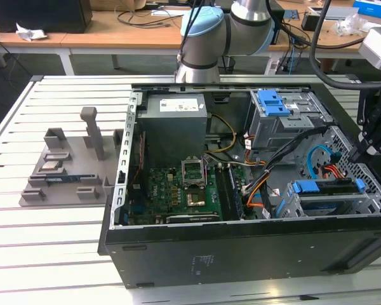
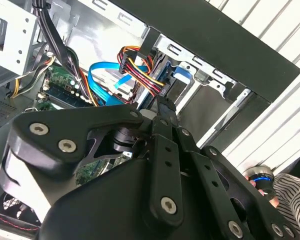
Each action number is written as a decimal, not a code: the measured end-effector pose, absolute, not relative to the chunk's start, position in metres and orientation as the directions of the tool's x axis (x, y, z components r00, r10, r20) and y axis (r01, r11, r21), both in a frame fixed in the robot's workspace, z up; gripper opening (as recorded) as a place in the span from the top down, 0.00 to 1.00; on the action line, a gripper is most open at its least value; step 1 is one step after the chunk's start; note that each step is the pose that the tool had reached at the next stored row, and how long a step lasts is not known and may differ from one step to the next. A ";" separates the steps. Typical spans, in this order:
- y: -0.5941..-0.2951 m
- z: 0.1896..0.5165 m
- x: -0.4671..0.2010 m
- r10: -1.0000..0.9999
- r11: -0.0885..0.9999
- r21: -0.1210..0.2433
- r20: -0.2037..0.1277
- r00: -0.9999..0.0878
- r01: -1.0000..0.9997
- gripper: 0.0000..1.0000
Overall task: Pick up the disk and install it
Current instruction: 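Insert the second disk wire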
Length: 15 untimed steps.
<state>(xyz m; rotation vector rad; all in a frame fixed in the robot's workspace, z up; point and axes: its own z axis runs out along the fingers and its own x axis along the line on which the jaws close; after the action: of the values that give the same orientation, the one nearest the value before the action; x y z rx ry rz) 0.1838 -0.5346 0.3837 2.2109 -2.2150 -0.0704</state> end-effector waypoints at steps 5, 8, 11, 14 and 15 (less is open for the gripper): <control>-0.535 0.384 0.184 -1.000 0.001 0.040 -0.024 -0.002 -0.999 0.76; -0.534 0.384 0.184 -1.000 0.001 0.040 -0.023 -0.002 -0.999 0.70; -0.527 0.381 0.174 -1.000 0.001 0.040 -0.026 -0.002 -0.999 0.70; -0.525 0.379 0.168 -1.000 -0.001 0.040 -0.027 0.000 -0.999 0.70; -0.525 0.378 0.167 -1.000 -0.004 0.040 -0.027 0.003 -0.999 0.70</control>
<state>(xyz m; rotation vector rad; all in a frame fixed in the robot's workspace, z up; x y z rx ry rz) 0.1668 -0.5250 0.3778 2.2178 -2.2108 -0.0735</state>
